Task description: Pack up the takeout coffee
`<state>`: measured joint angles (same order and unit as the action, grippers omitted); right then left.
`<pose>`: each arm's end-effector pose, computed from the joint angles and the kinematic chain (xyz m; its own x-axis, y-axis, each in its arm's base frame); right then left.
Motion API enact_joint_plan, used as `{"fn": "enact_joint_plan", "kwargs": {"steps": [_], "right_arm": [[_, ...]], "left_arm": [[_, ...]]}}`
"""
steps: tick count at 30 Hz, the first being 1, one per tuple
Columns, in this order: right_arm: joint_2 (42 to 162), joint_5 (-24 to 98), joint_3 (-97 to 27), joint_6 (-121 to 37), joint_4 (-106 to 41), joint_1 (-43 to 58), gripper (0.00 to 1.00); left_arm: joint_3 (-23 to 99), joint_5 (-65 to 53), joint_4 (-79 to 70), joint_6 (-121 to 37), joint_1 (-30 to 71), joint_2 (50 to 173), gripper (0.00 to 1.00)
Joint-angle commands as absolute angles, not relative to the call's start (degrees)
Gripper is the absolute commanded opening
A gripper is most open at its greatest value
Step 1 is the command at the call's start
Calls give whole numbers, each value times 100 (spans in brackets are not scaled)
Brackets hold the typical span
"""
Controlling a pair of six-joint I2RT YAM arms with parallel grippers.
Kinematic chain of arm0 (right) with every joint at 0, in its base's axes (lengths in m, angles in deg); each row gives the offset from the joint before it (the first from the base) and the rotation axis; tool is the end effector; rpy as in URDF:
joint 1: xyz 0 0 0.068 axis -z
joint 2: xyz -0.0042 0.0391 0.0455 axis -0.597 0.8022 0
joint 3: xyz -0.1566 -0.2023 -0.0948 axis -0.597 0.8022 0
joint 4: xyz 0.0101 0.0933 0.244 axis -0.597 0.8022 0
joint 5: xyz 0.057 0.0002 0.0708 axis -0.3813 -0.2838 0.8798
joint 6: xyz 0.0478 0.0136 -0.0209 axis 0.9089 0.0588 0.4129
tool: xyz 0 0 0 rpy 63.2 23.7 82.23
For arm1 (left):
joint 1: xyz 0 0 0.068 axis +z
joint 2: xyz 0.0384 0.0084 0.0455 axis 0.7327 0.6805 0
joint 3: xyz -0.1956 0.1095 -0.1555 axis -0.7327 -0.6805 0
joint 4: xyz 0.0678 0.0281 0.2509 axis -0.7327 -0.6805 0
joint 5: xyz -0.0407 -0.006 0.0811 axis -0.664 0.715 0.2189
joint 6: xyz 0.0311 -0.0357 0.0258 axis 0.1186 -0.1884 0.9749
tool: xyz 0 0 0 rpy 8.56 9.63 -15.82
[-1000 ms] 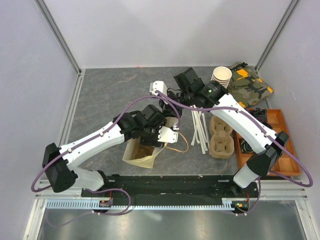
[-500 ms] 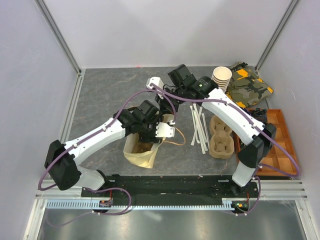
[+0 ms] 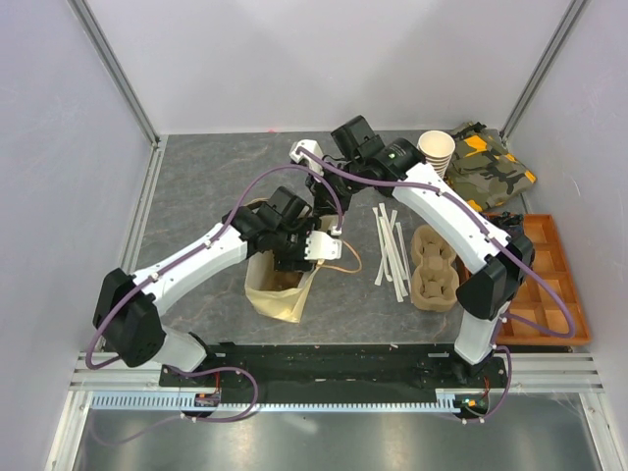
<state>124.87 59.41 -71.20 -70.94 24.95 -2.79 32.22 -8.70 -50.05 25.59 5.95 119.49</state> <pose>0.2857 0.2580 0.3824 -0.2501 -0.6292 -0.7359 -0.9615 0.2510 0.1122 0.2183 -0.2000 0.2679 0.2381 0.8780 -0.4153 0.9402 -0.1011 0.3252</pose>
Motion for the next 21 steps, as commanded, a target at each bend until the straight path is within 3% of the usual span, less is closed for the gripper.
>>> {"fn": "enact_joint_plan", "kwargs": {"steps": [1,21], "right_arm": [[12563,6257,-7398,-6975,2745,-316,0],[12906,6292,-7600,-6940,2920,-79,0]], "left_arm": [[2931,-686,-5212,2857,818,12530,15],[3001,-809,-5194,3130,1231,13225,19]]}}
